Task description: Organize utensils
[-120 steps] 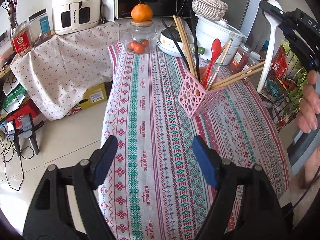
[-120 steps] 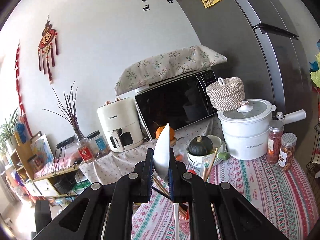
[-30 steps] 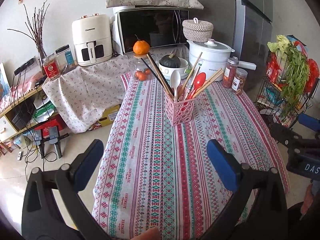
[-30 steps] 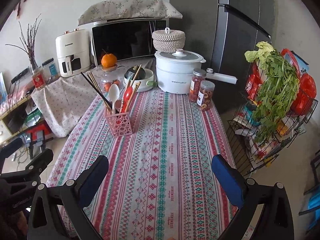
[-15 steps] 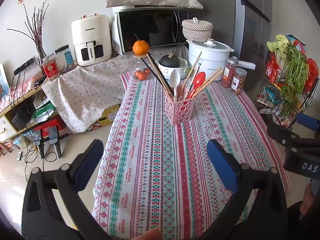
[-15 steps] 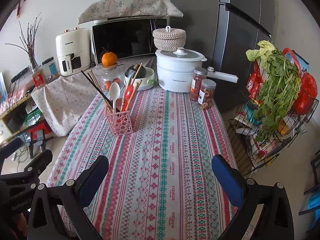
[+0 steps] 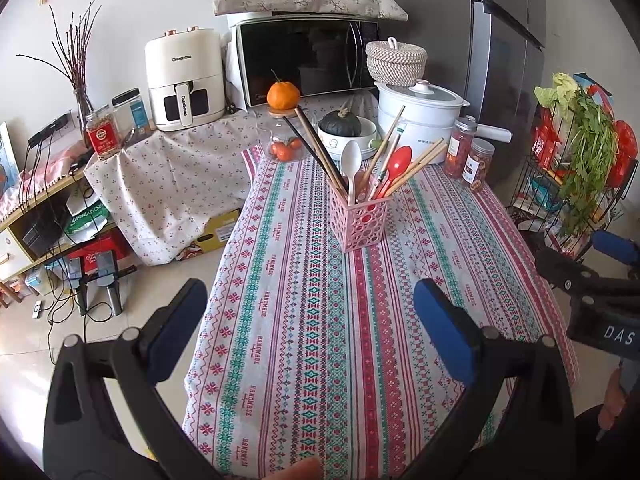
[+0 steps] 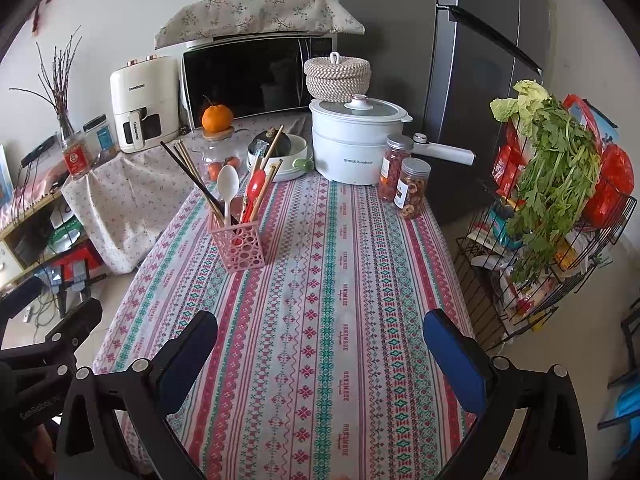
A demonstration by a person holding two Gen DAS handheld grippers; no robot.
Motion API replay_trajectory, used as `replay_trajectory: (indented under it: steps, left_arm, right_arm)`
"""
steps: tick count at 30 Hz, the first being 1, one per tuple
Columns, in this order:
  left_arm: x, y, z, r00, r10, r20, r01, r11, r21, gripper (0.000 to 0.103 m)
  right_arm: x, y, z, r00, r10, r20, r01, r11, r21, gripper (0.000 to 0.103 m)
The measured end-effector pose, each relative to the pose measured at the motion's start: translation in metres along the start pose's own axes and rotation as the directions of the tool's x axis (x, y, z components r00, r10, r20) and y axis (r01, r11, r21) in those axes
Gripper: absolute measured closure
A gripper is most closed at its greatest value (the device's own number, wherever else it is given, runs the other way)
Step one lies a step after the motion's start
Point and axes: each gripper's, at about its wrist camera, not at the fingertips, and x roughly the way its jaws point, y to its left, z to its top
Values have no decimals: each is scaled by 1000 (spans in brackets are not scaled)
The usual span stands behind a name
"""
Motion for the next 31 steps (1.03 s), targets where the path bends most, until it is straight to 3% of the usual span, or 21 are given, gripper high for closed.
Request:
replay_trajectory:
  steps: [25,31]
  left_arm:
    - [0,0,-1,1000,-2,-7,2,1000,-3,0]
    - [1,0,-1,999,-36,-9,36,999,-12,0]
  right_arm:
    - [2,-1,-1,1000,0,-6,0,1000,-1,0]
    - [3,0,-2,1000,-2,-9,2,1000,0,0]
